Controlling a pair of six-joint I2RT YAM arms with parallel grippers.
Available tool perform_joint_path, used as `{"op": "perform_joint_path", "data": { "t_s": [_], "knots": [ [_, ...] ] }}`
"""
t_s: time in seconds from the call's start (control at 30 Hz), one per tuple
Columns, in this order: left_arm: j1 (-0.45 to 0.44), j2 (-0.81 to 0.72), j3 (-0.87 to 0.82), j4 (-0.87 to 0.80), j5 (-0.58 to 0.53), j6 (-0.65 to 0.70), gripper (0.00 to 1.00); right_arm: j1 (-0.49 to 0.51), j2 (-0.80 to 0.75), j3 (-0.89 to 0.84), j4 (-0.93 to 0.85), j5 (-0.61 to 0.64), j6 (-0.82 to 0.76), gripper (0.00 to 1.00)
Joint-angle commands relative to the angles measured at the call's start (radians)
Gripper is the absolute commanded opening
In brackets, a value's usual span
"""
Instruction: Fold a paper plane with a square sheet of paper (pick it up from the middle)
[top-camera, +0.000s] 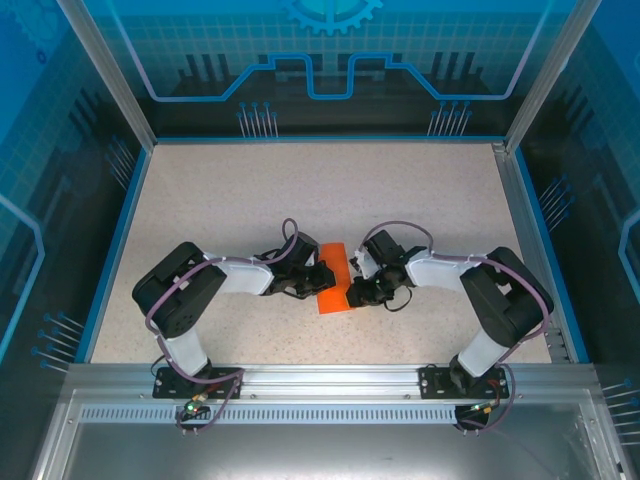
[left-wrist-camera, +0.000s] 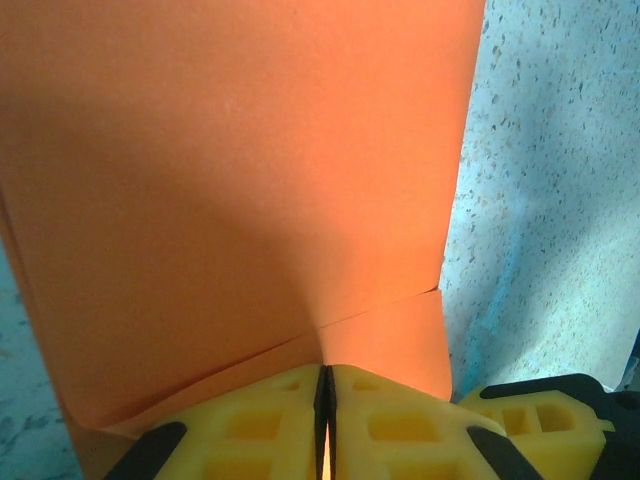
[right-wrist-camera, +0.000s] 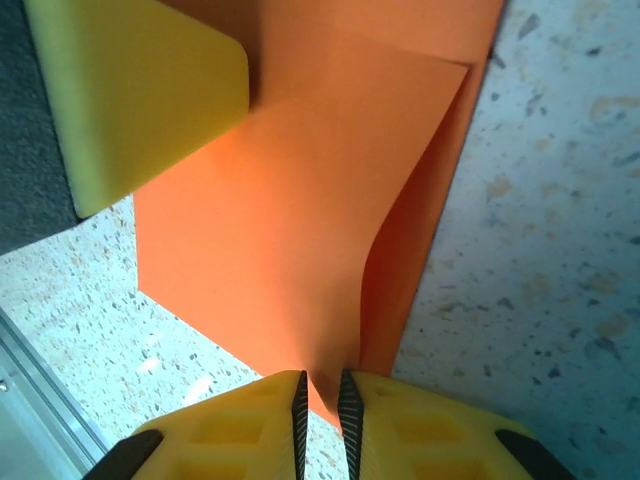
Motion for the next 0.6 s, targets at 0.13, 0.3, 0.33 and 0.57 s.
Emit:
{"op": "perform_joint_path", "data": {
  "t_s": [0.13,0.3,0.33,0.57],
  "knots": [
    [0.0,0.041,0.003,-0.092,-0.046,0.037,0.12,-0.027,-0.014,-0.068,-0.048,0.055,-0.015,0.21],
    [0.0,0.042,0.005,-0.094,-0.045,0.037,0.12,-0.025,-0.061,-0.056,-0.057,0.045,-0.017,0.21],
    [0.001,0.043,0.006,-0.094,-0.044,0.038,0.12,-0.023,-0.078,-0.049,-0.061,0.039,-0.016,0.21],
    [0.001,0.046,0.013,-0.092,-0.042,0.034,0.12,-0.017,-0.125,0.05,-0.096,-0.018,-0.038,0.21]
  ]
}}
